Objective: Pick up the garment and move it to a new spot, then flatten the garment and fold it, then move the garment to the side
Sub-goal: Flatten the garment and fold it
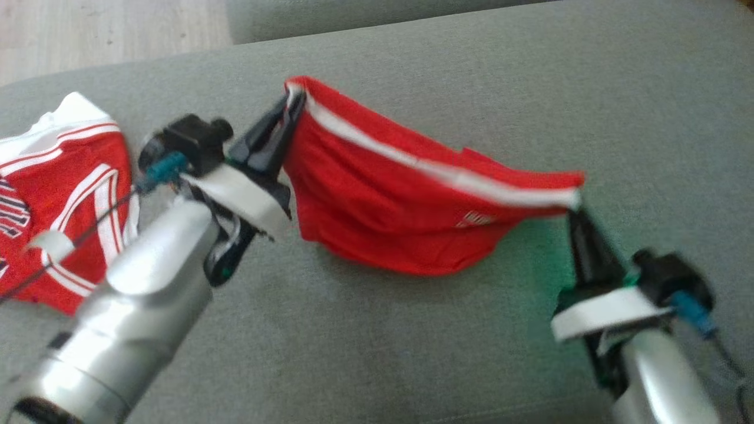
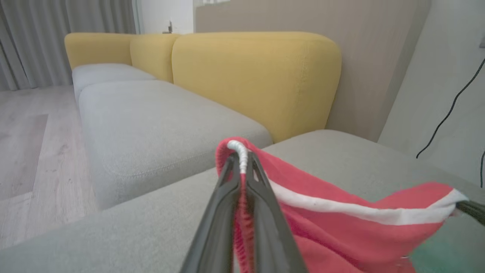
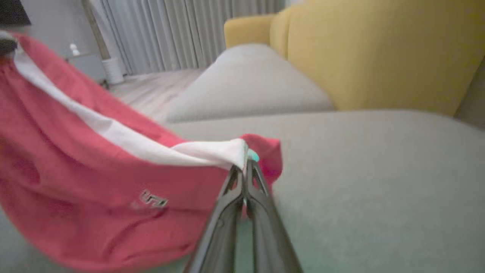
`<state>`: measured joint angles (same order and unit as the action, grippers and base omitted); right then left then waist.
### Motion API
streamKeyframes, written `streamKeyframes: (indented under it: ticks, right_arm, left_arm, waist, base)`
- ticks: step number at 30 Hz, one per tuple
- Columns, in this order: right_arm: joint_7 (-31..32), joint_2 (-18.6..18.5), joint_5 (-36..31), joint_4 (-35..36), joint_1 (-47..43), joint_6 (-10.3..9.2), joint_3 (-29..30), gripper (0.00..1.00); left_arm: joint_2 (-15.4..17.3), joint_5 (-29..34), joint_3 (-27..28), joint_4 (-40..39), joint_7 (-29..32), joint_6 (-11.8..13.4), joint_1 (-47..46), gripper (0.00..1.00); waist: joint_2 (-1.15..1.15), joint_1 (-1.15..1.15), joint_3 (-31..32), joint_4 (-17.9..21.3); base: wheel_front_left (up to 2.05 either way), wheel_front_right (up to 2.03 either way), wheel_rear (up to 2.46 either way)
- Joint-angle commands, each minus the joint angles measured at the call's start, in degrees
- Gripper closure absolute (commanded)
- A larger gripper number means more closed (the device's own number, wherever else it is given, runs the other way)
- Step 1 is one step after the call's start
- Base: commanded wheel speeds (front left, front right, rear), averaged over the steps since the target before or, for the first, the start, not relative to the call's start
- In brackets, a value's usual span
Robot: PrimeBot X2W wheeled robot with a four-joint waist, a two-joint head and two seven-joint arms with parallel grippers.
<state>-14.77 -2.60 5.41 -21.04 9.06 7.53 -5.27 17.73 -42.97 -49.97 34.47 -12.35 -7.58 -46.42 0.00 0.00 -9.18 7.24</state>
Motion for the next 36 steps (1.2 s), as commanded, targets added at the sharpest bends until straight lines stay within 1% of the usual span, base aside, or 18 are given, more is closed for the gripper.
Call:
streamKeyframes:
  ticks: [1,3,5,8,9,11,14,15,18,20,21,22,24,27,32,34,36]
  right_arm:
    - [-0.2,-0.3,-1.0,4.5,3.9,-0.04,0.6,1.0]
    - [-0.2,-0.3,-2.0,7.2,7.9,-0.04,2.7,1.0]
    - [-0.2,-0.3,-3.2,8.4,14.1,-0.04,5.5,1.0]
    - [-0.2,-0.3,-7.4,7.1,25.5,-0.04,9.2,1.0]
    - [-0.2,-0.3,-7.4,7.1,25.5,-0.04,9.2,1.0]
    - [-0.2,-0.3,-9.9,6.0,33.6,-0.04,11.8,1.0]
    - [-0.2,-0.7,-12.8,6.2,43.6,-0.04,14.5,1.0]
    - [-0.2,-1.0,-13.3,6.9,46.0,-0.04,15.1,1.0]
    - [-0.2,-1.8,-14.2,10.0,49.3,-0.04,15.2,1.0]
    - [-0.2,-2.0,-14.2,12.0,47.8,-0.04,14.4,1.0]
    - [-0.2,-2.1,-14.0,13.4,43.8,-0.04,13.3,1.0]
    - [-0.2,-2.1,-13.9,14.0,41.0,-0.04,12.7,1.0]
    - [-0.2,-2.0,-13.5,14.8,34.2,-0.04,11.7,1.0]
    - [-0.2,-1.8,-13.0,14.8,22.4,-0.04,10.1,1.0]
    - [-0.2,-2.1,-11.2,14.3,5.1,-0.04,9.6,1.0]
    - [-0.2,-2.4,-10.9,15.4,-0.4,-0.04,10.5,1.0]
    - [0.7,-3.0,-10.5,17.9,-5.0,-0.04,11.8,1.0]
  left_arm:
    - [2.5,-0.1,2.8,-2.6,-1.1,0.1,-6.4,1.0]
    - [2.9,0.5,2.8,-3.7,-1.3,0.1,-9.3,1.0]
    - [3.2,1.3,2.1,-4.6,-1.2,0.1,-13.3,1.0]
    - [2.7,1.5,1.5,-4.5,-1.3,0.1,-20.4,1.0]
    - [2.7,1.5,1.5,-4.5,-1.3,0.1,-20.4,1.0]
    - [1.8,1.7,1.8,-3.7,-1.8,0.1,-26.0,1.0]
    - [0.5,2.3,3.6,-3.6,-2.5,0.1,-33.3,1.0]
    - [0.3,2.3,4.9,-4.6,-2.6,0.1,-35.2,1.0]
    - [0.9,2.7,10.3,-10.5,-2.6,0.1,-36.0,1.0]
    - [2.3,3.1,11.7,-14.8,-2.6,0.1,-32.8,1.0]
    - [4.0,3.5,11.8,-18.4,-2.6,0.1,-27.4,1.0]
    - [4.8,3.6,11.9,-20.0,-2.6,0.1,-24.1,1.0]
    - [6.3,4.5,11.3,-22.7,-2.6,0.1,-16.9,1.0]
    - [7.6,5.9,10.2,-25.2,-2.6,0.1,-4.3,1.0]
    - [7.4,8.7,8.4,-26.6,-2.6,0.1,15.2,1.0]
    - [7.3,10.2,7.3,-26.8,-2.6,0.1,21.5,1.0]
    - [6.8,10.8,5.6,-27.6,-2.6,0.1,26.7,1.0]
  waist:
    - [0.0,0.0,-0.2,0.7]
    - [0.0,0.0,-0.9,1.3]
    - [0.0,0.0,-2.3,2.0]
    - [0.0,0.0,-4.8,2.7]
    - [0.0,0.0,-4.8,2.7]
    - [0.0,0.0,-6.9,2.9]
    - [0.0,0.0,-9.9,2.9]
    - [0.0,0.0,-11.1,2.9]
    - [0.0,0.0,-13.3,2.7]
    - [0.0,0.0,-14.0,2.4]
    - [0.0,0.0,-14.3,2.0]
    - [0.0,0.0,-14.3,1.8]
    - [0.0,0.0,-14.1,1.4]
    - [0.0,0.0,-13.1,0.9]
    - [0.0,0.0,-10.0,1.0]
    - [0.0,0.0,-8.5,1.4]
    - [0.0,0.0,-7.0,1.5]
  base:
    - [0.0,0.0,0.0]
    - [0.0,0.0,0.0]
    - [0.0,0.0,0.0]
    - [0.0,0.0,0.0]
    - [0.0,0.0,0.0]
    - [0.0,0.0,0.0]
    - [0.0,0.0,0.0]
    - [0.0,0.0,0.0]
    - [0.0,0.0,0.0]
    - [0.0,0.0,0.0]
    - [0.0,0.0,0.0]
    - [0.0,0.0,0.0]
    - [0.0,0.0,0.0]
    - [0.0,0.0,0.0]
    - [0.0,0.0,0.0]
    - [0.0,0.0,0.0]
    - [0.0,0.0,0.0]
